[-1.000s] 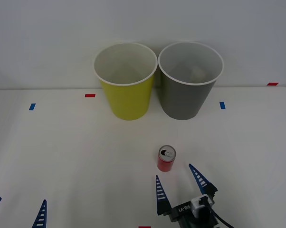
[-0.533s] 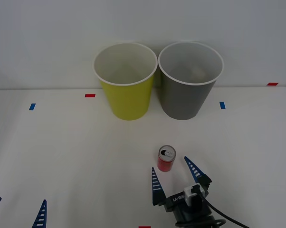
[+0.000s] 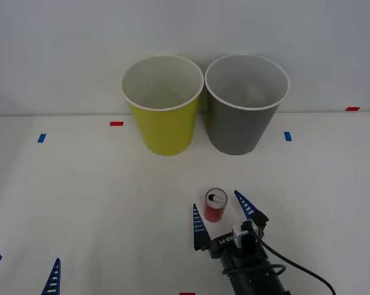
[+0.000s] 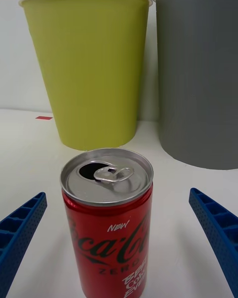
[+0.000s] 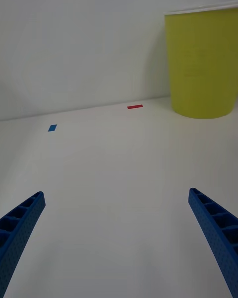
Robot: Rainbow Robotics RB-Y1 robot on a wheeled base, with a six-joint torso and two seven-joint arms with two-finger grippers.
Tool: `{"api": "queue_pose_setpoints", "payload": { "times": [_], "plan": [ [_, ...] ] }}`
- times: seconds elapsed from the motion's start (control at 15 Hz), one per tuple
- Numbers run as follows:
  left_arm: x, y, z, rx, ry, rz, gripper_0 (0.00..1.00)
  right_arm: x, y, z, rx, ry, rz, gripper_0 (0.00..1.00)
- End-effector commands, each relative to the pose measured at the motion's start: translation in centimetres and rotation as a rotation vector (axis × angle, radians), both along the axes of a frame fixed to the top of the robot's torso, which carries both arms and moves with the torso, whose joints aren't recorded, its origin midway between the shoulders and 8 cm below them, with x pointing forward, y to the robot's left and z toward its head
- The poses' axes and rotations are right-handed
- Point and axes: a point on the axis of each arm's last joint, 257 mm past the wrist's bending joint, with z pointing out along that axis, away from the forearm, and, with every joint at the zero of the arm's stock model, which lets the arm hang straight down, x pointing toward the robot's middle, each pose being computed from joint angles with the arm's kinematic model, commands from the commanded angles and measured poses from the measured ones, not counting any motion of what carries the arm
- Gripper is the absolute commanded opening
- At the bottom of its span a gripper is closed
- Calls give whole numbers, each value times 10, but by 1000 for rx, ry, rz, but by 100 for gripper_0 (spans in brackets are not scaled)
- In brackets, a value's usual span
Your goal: Put cans in the gray bin and PET bottles in the light green bin.
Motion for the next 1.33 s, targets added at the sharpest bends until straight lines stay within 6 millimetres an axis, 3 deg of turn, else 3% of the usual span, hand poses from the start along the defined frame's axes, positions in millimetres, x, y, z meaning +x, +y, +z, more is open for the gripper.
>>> {"api": "queue_pose_setpoints", "payload": {
  "times": [0.07, 0.47, 0.53, 0.6, 0.73, 1.33],
  "plan": [
    [0, 0, 0, 0, 0, 0, 100, 7, 2, 1, -11, 5, 5, 100],
    [0, 0, 0, 0, 0, 0, 100, 13, 1, 2, -20, 5, 6, 100],
    [0, 0, 0, 0, 0, 0, 100, 13, 3, 3, -18, 5, 9, 45],
    [0, 0, 0, 0, 0, 0, 100, 13, 3, 3, -15, 5, 8, 6],
    [0, 0, 0, 0, 0, 0, 100, 13, 3, 3, -12, 7, 9, 0],
    [0, 0, 0, 0, 0, 0, 100, 11, 3, 1, -5, 14, -2, 0]
  ]
}}
